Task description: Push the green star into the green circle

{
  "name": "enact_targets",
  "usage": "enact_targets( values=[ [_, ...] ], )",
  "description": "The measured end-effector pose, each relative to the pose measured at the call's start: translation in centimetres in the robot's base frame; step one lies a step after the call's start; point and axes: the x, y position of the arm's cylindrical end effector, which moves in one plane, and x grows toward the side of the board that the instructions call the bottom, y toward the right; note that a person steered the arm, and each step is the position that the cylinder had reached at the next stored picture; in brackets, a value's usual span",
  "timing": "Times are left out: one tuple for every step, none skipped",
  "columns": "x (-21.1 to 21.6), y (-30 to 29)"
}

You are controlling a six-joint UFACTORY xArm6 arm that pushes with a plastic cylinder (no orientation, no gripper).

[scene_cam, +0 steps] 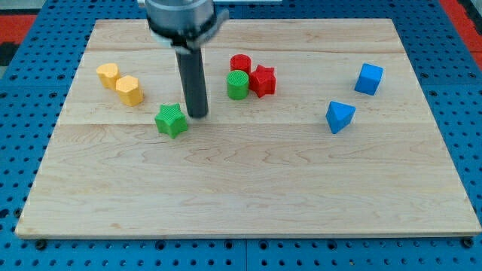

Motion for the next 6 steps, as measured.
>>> enact_targets(
  values=[
    [4.4,-1.6],
    [1.2,-9.5],
    [-0.6,-9.3],
    [0.7,-4.6],
    [-1.2,-2.8],
    [-4.5,-0.8]
  ],
)
